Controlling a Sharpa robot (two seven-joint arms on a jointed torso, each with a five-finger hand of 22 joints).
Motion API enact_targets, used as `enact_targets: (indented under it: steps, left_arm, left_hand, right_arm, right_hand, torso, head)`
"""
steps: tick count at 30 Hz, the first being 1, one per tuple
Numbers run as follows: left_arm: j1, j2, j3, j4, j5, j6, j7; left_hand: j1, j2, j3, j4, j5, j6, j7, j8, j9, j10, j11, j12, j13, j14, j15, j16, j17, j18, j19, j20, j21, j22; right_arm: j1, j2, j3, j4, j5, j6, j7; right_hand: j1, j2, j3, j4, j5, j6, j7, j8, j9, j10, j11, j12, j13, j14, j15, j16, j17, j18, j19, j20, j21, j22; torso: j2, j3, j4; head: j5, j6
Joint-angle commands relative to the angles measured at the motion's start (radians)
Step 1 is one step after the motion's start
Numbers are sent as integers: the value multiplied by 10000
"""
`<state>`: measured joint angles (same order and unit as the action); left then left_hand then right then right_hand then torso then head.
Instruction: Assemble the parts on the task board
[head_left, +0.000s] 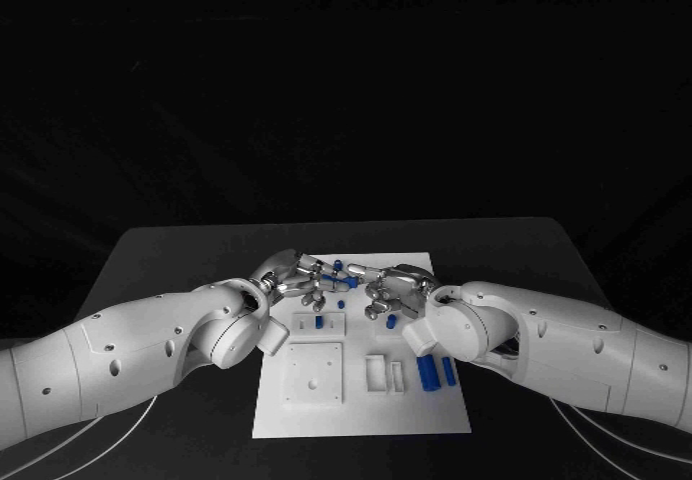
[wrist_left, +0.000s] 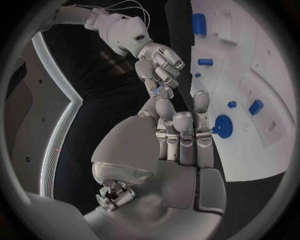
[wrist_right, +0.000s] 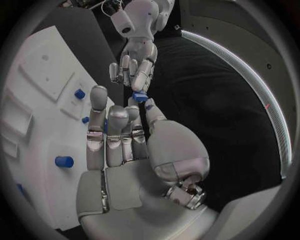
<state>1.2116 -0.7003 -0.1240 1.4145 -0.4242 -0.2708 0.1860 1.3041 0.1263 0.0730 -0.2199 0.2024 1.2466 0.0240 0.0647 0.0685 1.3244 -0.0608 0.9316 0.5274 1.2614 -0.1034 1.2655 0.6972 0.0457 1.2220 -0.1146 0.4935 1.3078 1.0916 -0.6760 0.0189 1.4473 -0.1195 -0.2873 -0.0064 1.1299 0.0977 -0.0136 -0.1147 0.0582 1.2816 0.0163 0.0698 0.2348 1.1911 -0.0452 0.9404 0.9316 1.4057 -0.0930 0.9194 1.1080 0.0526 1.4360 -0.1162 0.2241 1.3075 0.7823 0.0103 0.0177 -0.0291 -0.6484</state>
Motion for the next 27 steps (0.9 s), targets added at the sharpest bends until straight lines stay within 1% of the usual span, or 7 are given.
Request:
enact_targets:
  steps: [1, 8, 12, 13, 16, 23, 27]
  left_arm:
    - [-23, 65, -20, 28, -89, -67, -95]
    - [-23, 79, -20, 26, -46, -130, -18]
    - [-23, 88, -20, 18, -40, -188, -32]
    - [-23, 89, -20, 17, -39, -209, -48]
    - [-23, 90, -20, 10, -46, -276, -105]
    - [-23, 89, -20, -3, -73, -446, -286]
    - [-23, 88, -20, -13, -77, -527, -357]
  left_hand:
    - [-122, -32, 140, 87, 106, 153, 21, 9, 1265, 95, -5, -60, -6, 51, -16, 39, 31, -112, -15, -74, 57, 186]
    - [-206, -89, 247, 51, 392, 204, 13, 7, 1318, 141, -4, -91, -8, 71, -24, 49, 64, -115, -5, -84, 62, 189]
    - [-264, -119, 321, 15, 595, 243, 3, 11, 1393, 165, -10, -102, -4, 95, -31, 60, 92, -112, 0, -90, 74, 191]
    - [-289, -123, 352, 2, 646, 248, -2, 10, 1435, 171, -15, -105, -1, 102, -34, 63, 101, -113, 1, -94, 78, 191]
    - [-359, -148, 419, -38, 858, 261, -7, 13, 1546, 181, -21, -116, 4, 116, -42, 70, 123, -112, 7, -102, 91, 191]
    - [-607, -186, 662, -223, 1143, 239, -20, 8, 1921, 220, -39, -149, 25, 162, -59, 67, 163, -112, 10, -121, 146, 191]
    - [-659, -192, 710, -263, 1216, 239, -25, 8, 2020, 230, -42, -160, 30, 172, -63, 66, 175, -112, 15, -125, 157, 190]
  right_arm:
    - [27, 65, 27, 89, -202, 513, 69]
    - [27, 80, 27, 37, -266, 473, 1]
    - [27, 87, 26, 30, -263, 663, 130]
    - [27, 89, 26, 31, -260, 725, 176]
    - [27, 92, 26, 37, -242, 891, 310]
    - [26, 86, 26, 49, -221, 1166, 530]
    - [26, 77, 26, 52, -229, 1260, 550]
  right_hand:
    - [17, 87, -82, -13, -63, -34, 34, -60, -5, -89, 7, -63, -35, -75, -11, -61, -12, -12, -31, 14, -80, 179]
    - [-35, 45, -171, 37, -63, -294, 135, -72, -76, -260, 77, -151, -115, -131, 29, -160, -79, 24, -107, 43, -379, 125]
    - [-261, -219, -482, 146, 98, -924, 398, -62, -269, -636, 268, -237, -233, -307, 177, -343, -210, 95, -210, 175, -493, 93]
    - [-339, -309, -598, 183, 290, -1139, 487, -65, -352, -685, 327, -210, -230, -353, 219, -374, -236, 120, -227, 212, -517, 87]
    - [-433, -467, -965, 261, 669, -1411, 577, -61, -498, -827, 406, -126, -248, -481, 296, -436, -317, 207, -270, 310, -600, 66]
    - [-323, -391, -1700, 362, 924, -1717, 682, -66, -640, -1030, 496, 101, -470, -653, 378, -420, -550, 318, -254, 425, -804, 72]
    - [-185, -360, -1666, 271, 796, -1721, 686, -61, -641, -1051, 495, 110, -516, -670, 381, -430, -596, 315, -250, 426, -832, 79]
  torso:
    - [-3, 1, 4]
    - [-3, 1, 8]
    - [2, 4, 4]
    - [2, 3, 5]
    - [-3, 2, 7]
    - [0, 2, 5]
    - [-5, -3, 3]
  head:
    - [6, -2]
    - [8, 7]
    - [7, 7]
    - [8, 11]
    - [17, 9]
    - [21, 5]
    - [28, 10]
